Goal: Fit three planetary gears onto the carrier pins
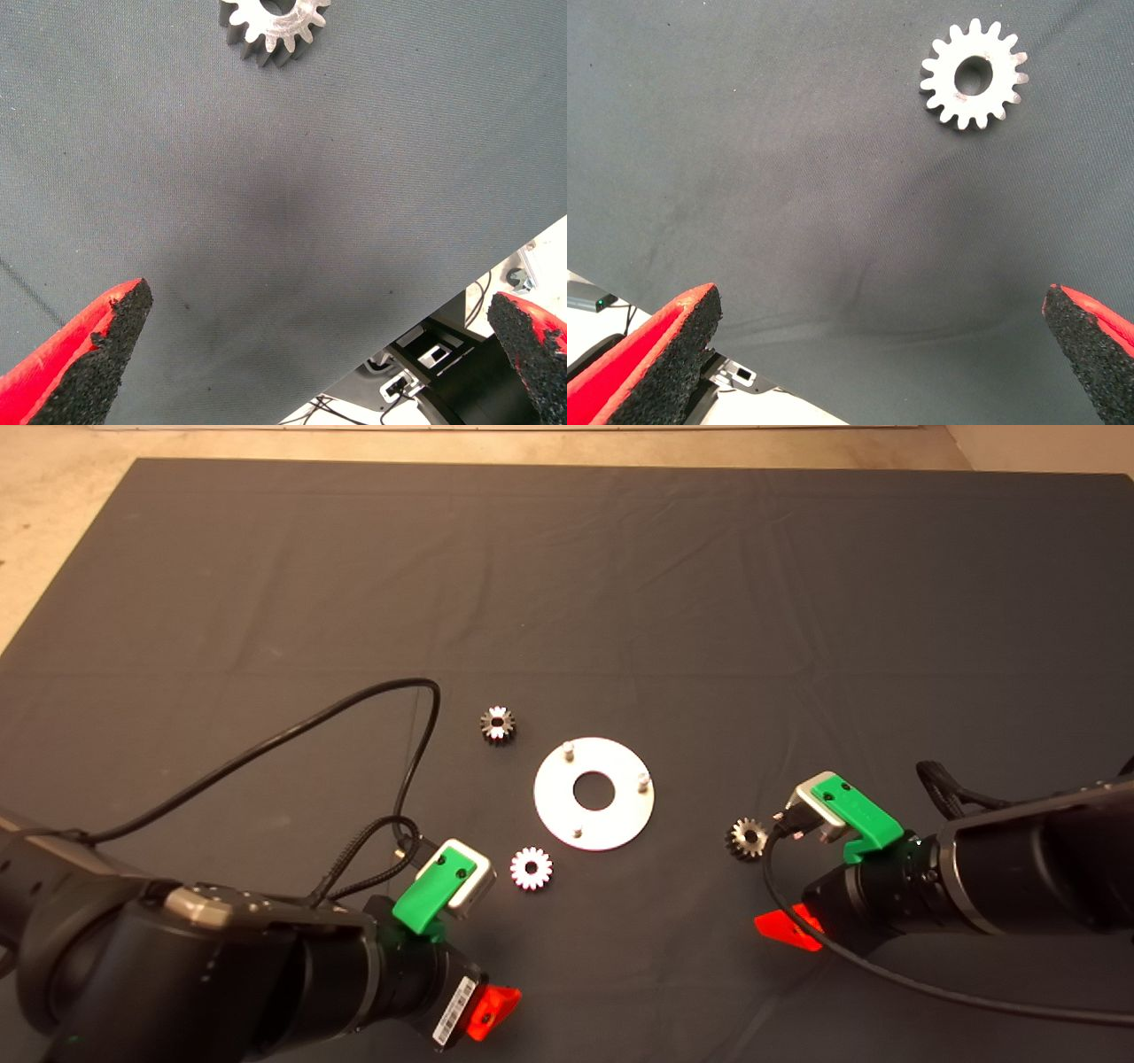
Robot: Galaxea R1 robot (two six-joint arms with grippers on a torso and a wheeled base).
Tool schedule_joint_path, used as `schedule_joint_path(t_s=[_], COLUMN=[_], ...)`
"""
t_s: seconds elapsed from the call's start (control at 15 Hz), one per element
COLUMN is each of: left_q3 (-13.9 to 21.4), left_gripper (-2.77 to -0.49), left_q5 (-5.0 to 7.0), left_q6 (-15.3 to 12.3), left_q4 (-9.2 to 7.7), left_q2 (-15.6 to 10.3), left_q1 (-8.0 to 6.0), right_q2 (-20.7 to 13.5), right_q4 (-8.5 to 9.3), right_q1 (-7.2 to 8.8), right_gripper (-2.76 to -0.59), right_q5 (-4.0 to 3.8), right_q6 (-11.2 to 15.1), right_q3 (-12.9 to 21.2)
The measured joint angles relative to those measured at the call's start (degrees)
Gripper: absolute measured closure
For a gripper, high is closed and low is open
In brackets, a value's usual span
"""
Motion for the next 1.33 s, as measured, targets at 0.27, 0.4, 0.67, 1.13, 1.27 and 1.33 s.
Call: schedule_joint_path(t_s=[0.27, 0.4, 0.67, 1.13, 1.27, 1.33], left_q3=[0.0, 0.0, 0.0, -2.1, -3.9, -4.8], left_gripper=[-2.77, -2.77, -2.77, -2.77, -2.77, -2.77], left_q5=[-0.02, 0.00, 0.02, -0.02, 0.02, 0.02], left_q6=[0.0, 0.0, 0.0, 1.0, 1.8, 2.1], left_q4=[0.00, 0.00, 0.01, 0.04, 0.04, 0.04], left_q2=[-0.2, -0.2, 0.2, 3.8, 4.7, 5.5], left_q1=[0.00, 0.00, -0.01, -0.01, -0.01, -0.01], right_q2=[0.0, -0.1, -0.5, -1.2, -1.4, -1.5], right_q4=[0.00, 0.00, 1.72, 10.45, 10.85, 10.97], right_q1=[0.27, 0.44, 5.00, 12.68, 13.28, 13.47], right_gripper=[-2.73, -2.73, -2.73, -2.73, -2.73, -2.73], right_q5=[0.02, -0.02, 0.02, -0.02, 0.02, 0.00], right_q6=[0.0, 0.0, 0.0, 0.0, 0.0, 0.0], right_q3=[0.0, 0.0, 0.0, -0.9, -0.9, -0.9])
